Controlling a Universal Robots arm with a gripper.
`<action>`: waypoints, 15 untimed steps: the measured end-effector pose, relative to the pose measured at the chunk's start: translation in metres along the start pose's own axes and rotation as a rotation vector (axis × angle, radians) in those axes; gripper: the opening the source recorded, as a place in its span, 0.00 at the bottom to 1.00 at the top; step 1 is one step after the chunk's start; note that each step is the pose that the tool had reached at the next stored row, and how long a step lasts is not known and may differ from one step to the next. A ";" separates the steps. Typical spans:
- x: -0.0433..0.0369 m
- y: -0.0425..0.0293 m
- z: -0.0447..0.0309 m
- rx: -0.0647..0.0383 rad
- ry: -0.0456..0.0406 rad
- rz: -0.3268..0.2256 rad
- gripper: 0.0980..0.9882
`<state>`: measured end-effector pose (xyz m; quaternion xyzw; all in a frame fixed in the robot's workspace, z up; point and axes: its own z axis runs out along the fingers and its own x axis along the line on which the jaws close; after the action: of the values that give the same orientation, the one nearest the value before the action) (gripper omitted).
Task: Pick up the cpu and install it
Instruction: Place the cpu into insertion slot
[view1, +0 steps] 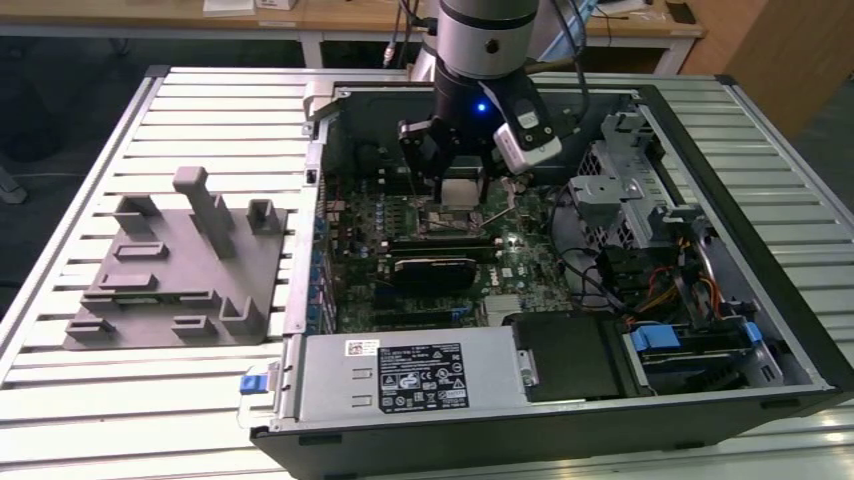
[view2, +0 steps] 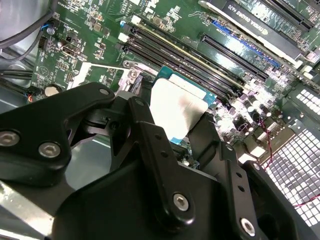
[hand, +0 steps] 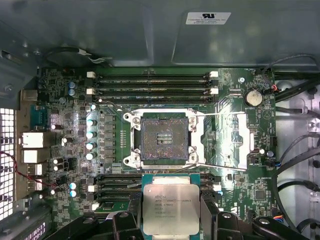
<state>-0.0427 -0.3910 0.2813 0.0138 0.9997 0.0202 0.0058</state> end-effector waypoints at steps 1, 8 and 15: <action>0.0000 0.0000 0.0000 0.000 -0.0006 0.016 0.50; 0.0000 0.0000 0.0004 0.002 -0.0058 0.143 0.50; 0.0000 0.0000 0.0011 0.003 -0.0110 0.271 0.50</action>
<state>-0.0427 -0.3910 0.2803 0.1488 0.9887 0.0192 0.0085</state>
